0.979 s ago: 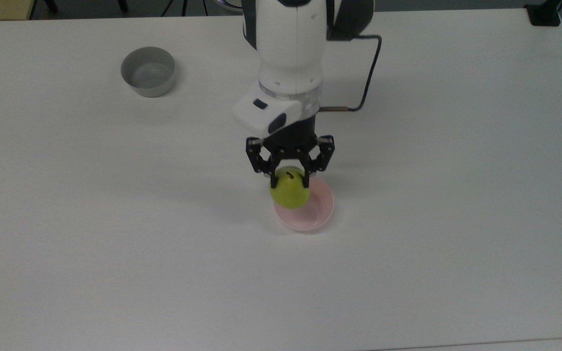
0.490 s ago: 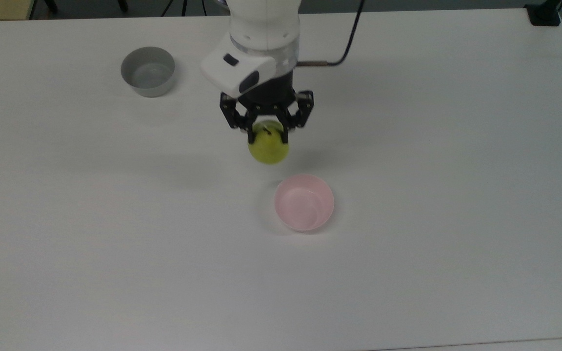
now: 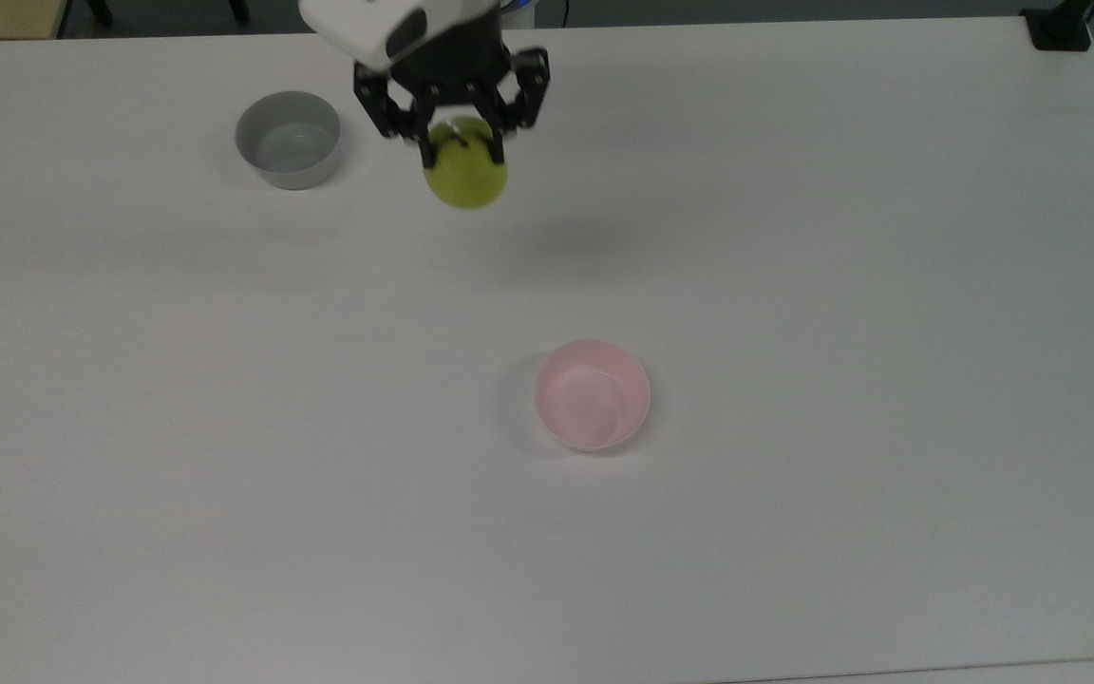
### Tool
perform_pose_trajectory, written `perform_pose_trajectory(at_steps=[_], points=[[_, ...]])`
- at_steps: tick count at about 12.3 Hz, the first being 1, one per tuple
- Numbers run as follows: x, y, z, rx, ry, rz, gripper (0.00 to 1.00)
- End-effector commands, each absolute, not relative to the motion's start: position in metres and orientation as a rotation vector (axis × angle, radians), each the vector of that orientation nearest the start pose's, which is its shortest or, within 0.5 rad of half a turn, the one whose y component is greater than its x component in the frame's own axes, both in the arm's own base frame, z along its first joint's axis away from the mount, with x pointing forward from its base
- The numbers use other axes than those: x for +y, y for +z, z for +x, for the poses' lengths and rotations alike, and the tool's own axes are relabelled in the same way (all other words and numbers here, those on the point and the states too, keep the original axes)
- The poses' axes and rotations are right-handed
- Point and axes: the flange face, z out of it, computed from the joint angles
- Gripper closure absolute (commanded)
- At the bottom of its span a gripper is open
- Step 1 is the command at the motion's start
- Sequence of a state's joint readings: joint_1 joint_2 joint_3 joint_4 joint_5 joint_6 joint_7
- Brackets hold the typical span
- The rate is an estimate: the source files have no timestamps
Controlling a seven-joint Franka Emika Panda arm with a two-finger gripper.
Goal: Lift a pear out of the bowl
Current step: 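Lift the pear out of the pink bowl and carry it toward the grey bowl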
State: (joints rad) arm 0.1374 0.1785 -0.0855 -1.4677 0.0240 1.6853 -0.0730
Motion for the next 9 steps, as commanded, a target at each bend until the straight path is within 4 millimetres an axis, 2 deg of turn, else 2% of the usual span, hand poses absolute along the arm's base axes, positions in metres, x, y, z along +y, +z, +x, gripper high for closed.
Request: perform_pose_trajectory(at_steps=[1,2,3,8,9], points=[[0.023,0.619,0.576,-0.318,-0.040,-3.111,1.00],[0.007,0.627,0.569,-0.309,-0.056,-3.111,1.00],[-0.001,0.632,0.566,-0.309,-0.068,-3.109,1.00],[-0.060,0.638,0.558,-0.333,-0.156,-3.041,1.00],[-0.073,0.634,0.557,-0.341,-0.162,-3.042,1.00]])
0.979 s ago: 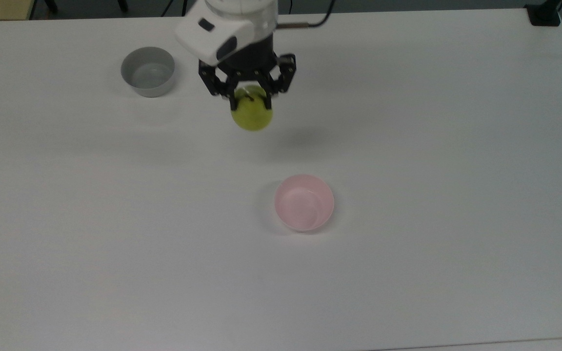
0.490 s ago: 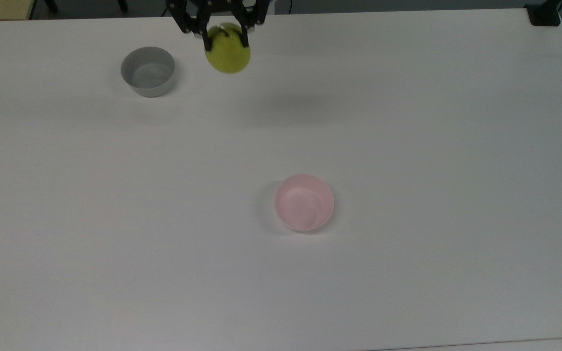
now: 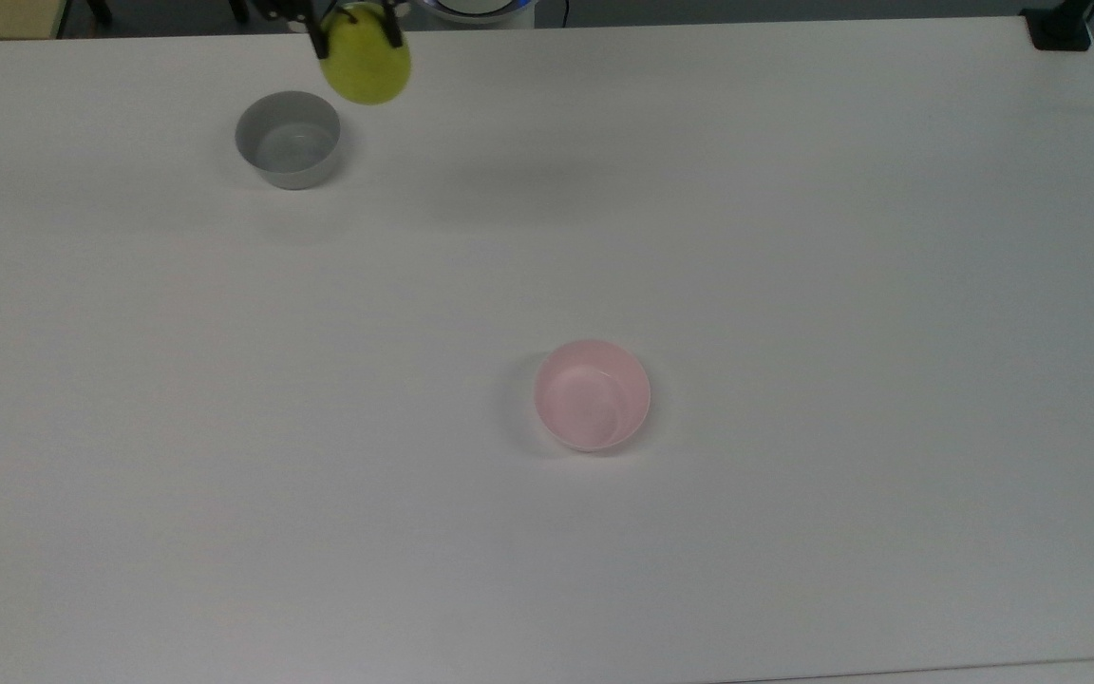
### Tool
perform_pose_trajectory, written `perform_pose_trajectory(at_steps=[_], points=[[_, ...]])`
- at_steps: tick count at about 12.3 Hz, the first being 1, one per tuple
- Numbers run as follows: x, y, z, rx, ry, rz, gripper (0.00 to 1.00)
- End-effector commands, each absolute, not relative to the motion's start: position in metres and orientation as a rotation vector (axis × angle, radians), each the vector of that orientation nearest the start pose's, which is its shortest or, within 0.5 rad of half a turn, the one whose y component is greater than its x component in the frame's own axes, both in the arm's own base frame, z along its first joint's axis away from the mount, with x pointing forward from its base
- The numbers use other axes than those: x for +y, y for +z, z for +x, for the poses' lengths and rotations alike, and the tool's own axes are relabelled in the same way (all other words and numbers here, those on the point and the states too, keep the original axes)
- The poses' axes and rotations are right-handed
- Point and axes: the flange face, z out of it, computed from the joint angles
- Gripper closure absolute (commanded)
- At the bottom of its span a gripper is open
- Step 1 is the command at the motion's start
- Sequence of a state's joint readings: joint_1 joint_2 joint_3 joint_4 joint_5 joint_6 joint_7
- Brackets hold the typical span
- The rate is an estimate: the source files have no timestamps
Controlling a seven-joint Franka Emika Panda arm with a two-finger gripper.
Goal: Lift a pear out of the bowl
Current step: 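Lift the pear out of the pink bowl and carry it toward the grey bowl, then lower the pear onto the table beside the grey bowl and open the gripper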
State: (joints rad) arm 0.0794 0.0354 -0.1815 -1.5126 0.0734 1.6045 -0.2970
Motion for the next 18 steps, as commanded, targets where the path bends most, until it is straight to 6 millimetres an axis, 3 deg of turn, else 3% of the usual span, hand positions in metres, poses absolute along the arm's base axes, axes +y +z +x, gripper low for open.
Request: perform_pose_trajectory(at_steps=[1,4,6,9,13,18], points=[[-0.092,0.629,0.556,-0.332,-0.198,-3.050,1.00],[-0.126,0.610,0.561,-0.250,-0.297,-3.080,1.00],[-0.136,0.585,0.566,-0.246,-0.323,-3.093,1.00],[-0.143,0.533,0.594,-0.225,-0.339,-3.119,1.00],[-0.147,0.479,0.630,-0.197,-0.425,-3.157,1.00],[-0.152,0.386,0.680,-0.140,-0.476,-3.158,1.00]])
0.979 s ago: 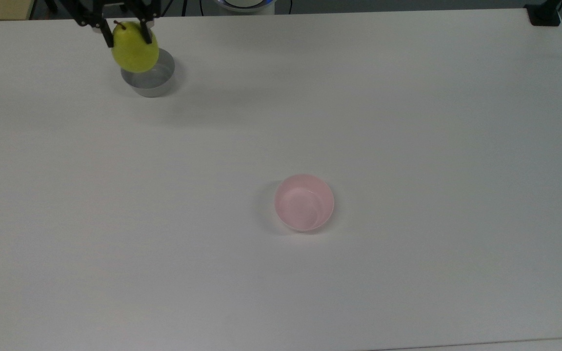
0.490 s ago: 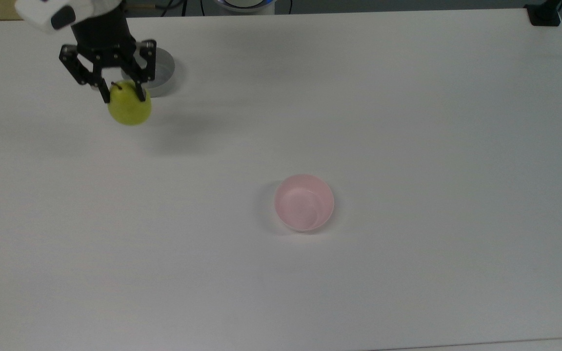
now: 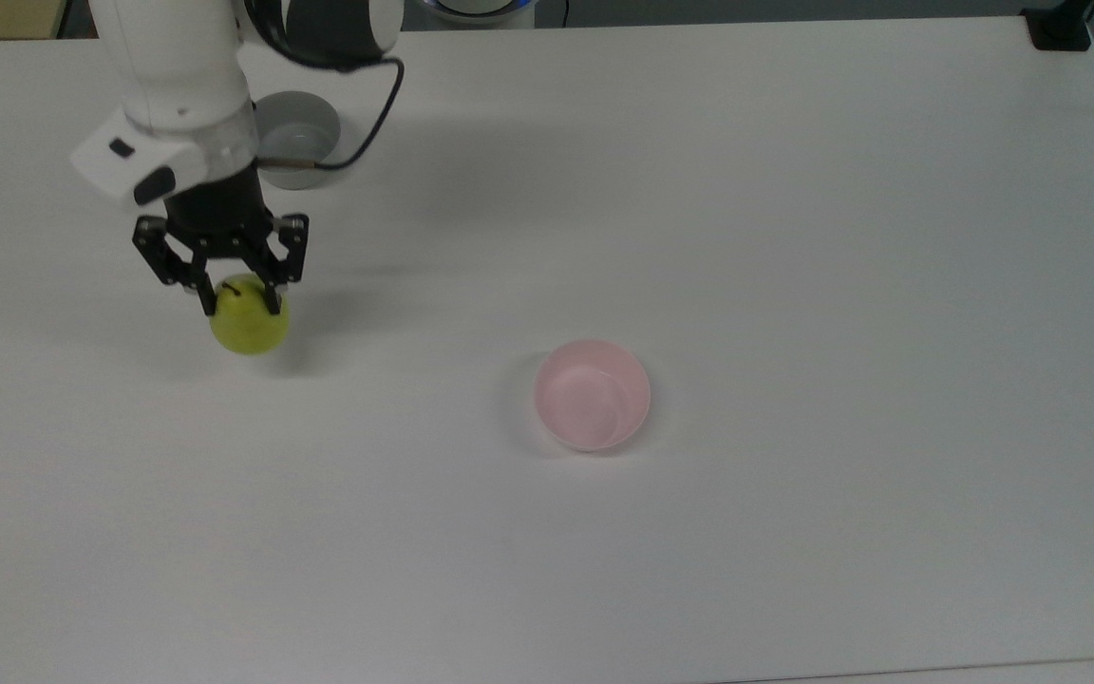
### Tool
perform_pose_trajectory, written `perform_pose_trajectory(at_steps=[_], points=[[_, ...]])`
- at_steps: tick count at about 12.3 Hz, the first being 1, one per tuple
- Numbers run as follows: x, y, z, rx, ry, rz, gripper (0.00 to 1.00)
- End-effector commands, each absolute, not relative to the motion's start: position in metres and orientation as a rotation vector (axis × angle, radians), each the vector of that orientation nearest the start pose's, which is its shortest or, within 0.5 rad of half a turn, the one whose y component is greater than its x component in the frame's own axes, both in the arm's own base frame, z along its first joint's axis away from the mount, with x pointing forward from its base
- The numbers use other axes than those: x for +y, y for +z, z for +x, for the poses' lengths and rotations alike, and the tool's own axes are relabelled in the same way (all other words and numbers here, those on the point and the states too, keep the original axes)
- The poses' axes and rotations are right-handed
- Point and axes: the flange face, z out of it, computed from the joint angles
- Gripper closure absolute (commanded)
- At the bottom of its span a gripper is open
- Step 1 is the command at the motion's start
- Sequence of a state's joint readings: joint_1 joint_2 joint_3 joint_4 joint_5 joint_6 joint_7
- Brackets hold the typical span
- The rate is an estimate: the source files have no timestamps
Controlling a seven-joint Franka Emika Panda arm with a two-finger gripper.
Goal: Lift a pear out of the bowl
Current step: 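Lower the pear onto the table beside the grey bowl and open the gripper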
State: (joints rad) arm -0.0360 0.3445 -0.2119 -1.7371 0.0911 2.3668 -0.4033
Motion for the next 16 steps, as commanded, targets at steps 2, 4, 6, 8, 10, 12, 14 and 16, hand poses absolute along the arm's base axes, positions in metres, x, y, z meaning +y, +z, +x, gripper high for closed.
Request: perform_pose_trajectory(at_steps=[2,4,6,8,10,12,14,16], points=[[-0.158,0.369,0.684,-0.084,-0.462,-3.127,1.00],[-0.157,0.349,0.687,-0.068,-0.436,-3.123,1.00],[-0.157,0.349,0.688,-0.077,-0.447,-3.126,1.00],[-0.156,0.350,0.688,-0.063,-0.448,-3.124,0.27],[-0.155,0.356,0.687,-0.066,-0.452,-3.123,0.00],[-0.156,0.373,0.685,-0.066,-0.481,-3.117,0.00],[-0.154,0.404,0.676,-0.077,-0.460,-3.103,0.00],[-0.147,0.437,0.663,-0.121,-0.380,-3.096,0.00]])
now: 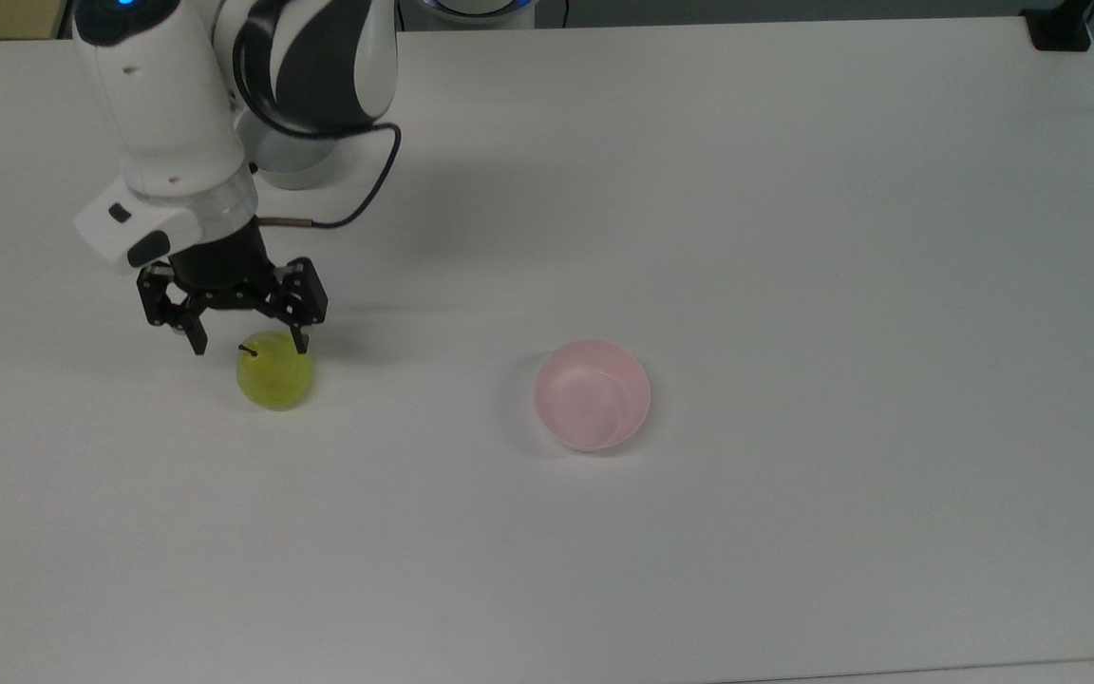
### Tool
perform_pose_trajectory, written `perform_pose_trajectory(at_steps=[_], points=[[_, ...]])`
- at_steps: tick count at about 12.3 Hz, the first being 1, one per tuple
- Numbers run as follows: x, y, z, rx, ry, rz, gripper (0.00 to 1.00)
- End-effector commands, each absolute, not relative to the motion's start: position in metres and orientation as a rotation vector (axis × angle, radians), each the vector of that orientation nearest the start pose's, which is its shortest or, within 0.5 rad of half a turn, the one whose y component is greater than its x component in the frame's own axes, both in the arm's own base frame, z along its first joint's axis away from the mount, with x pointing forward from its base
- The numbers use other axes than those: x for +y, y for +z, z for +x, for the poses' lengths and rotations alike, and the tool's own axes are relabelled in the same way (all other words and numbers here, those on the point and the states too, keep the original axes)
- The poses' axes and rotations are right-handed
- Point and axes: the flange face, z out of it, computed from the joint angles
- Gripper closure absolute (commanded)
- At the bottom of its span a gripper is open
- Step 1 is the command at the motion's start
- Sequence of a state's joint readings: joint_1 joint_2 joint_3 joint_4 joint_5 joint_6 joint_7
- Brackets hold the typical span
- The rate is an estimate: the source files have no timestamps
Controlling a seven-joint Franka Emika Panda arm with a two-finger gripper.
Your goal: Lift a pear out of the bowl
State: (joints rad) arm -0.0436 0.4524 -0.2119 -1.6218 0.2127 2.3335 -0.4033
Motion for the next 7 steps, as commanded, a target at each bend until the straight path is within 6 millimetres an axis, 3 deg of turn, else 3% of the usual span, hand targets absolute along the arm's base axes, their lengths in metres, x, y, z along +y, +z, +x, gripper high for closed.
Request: perform_pose_trajectory(at_steps=[1,3,4,6,7], points=[[-0.145,0.457,0.653,-0.139,-0.343,-3.093,0.00],[-0.136,0.494,0.631,-0.126,-0.248,-3.086,0.00],[-0.133,0.518,0.623,-0.027,-0.214,-3.101,0.00],[-0.124,0.540,0.613,0.106,-0.128,-3.131,0.00],[-0.110,0.557,0.606,0.168,-0.090,-3.136,0.00]])
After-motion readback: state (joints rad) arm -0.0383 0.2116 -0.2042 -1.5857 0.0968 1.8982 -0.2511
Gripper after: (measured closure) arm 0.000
